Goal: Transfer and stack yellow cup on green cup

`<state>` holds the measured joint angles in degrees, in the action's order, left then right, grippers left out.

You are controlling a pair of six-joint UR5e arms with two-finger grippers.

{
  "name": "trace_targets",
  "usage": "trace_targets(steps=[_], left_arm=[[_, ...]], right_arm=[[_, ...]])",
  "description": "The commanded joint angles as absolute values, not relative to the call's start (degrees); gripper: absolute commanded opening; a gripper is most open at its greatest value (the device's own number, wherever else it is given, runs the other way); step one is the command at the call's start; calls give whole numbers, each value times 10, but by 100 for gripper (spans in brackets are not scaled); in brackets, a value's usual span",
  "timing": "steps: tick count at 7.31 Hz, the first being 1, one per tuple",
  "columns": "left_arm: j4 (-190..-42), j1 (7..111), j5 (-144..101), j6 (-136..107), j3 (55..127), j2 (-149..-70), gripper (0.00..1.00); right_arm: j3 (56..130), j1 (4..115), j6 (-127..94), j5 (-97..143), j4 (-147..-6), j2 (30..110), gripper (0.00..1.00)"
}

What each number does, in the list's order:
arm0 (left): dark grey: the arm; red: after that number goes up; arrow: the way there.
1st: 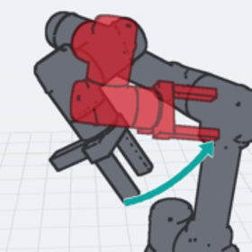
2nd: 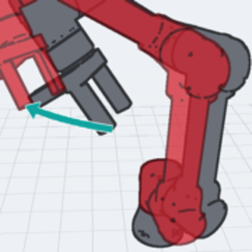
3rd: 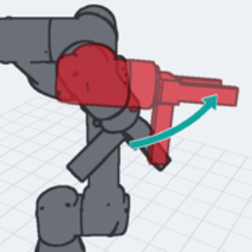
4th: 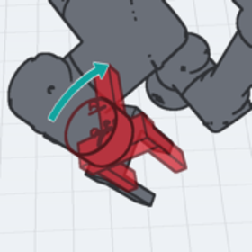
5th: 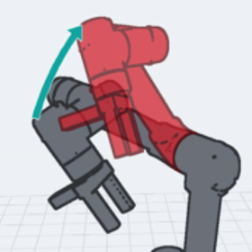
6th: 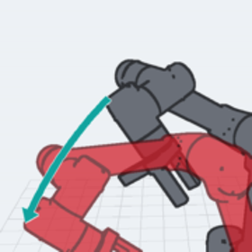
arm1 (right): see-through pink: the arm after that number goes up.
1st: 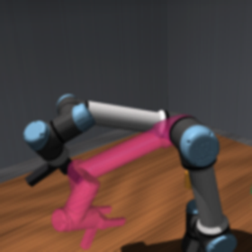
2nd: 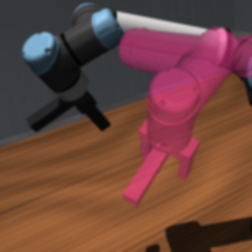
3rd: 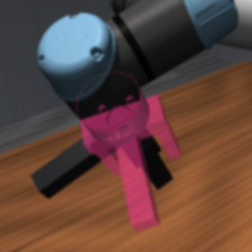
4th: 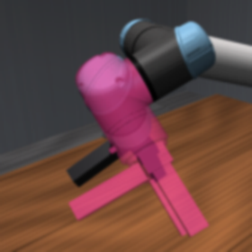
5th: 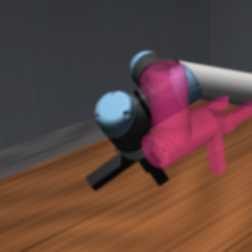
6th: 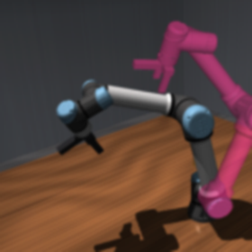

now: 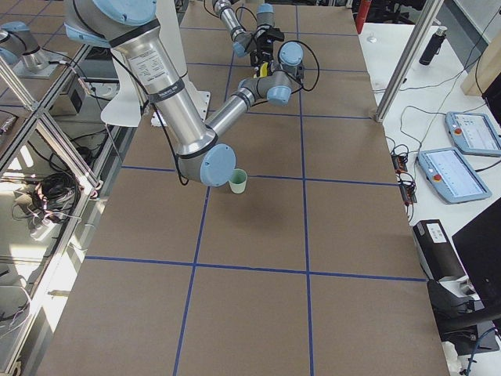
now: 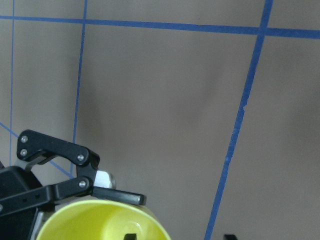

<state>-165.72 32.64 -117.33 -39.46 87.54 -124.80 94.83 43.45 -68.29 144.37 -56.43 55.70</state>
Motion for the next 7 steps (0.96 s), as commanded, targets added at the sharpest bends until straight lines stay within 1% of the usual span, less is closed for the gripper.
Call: trace_targets(steps=[1, 3, 4, 5, 7], left_arm=[[-1667, 325, -1173, -395, 875, -1248, 0], [-1667, 324, -1172, -395, 875, -1248, 0], [-1667, 324, -1172, -395, 872, -1247, 0], [-1667, 324, -1172, -395, 872, -1248, 0], [-1667, 323, -1173, -395, 872, -1248, 0]], right_arm=[[949, 433, -683, 1444, -564, 557, 50], [952, 428, -683, 1444, -563, 556, 47], [953, 427, -683, 1444, -563, 556, 43], [953, 427, -683, 1444, -563, 557, 34], [954, 428, -682, 1444, -563, 558, 12]])
